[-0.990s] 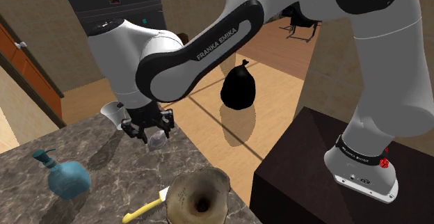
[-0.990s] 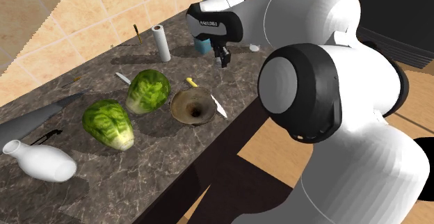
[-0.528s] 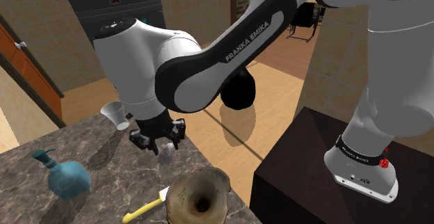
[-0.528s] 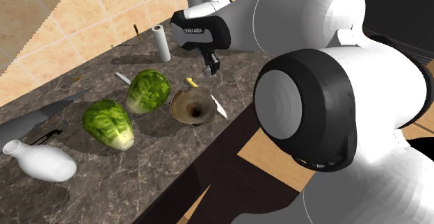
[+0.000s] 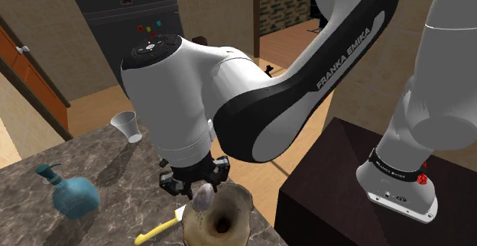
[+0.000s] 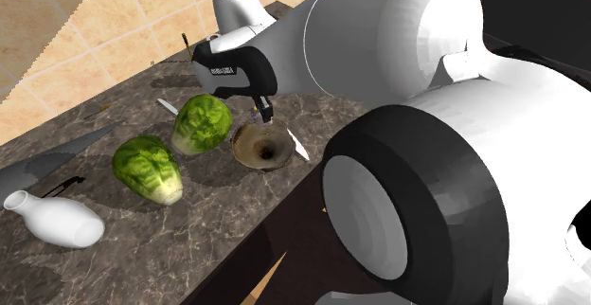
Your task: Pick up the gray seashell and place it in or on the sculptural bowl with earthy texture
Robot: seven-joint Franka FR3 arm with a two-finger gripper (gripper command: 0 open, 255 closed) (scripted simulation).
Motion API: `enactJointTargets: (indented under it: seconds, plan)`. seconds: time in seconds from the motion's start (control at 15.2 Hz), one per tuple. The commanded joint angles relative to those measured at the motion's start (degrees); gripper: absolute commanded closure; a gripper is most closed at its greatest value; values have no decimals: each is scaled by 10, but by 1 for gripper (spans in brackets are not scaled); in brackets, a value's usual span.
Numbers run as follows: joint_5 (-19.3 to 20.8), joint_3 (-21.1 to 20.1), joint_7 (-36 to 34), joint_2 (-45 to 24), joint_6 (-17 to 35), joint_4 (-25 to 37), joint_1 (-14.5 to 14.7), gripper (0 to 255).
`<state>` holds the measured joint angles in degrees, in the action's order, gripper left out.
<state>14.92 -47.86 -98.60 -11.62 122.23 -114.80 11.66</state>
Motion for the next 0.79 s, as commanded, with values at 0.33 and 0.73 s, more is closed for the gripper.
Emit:
enactJointTargets:
  seconds: [0.33,0.73]
  plan:
    - [21,2,-32,-15,38,-31,14,255]
    - [57,18,-58,-48,73,-46,27,255]
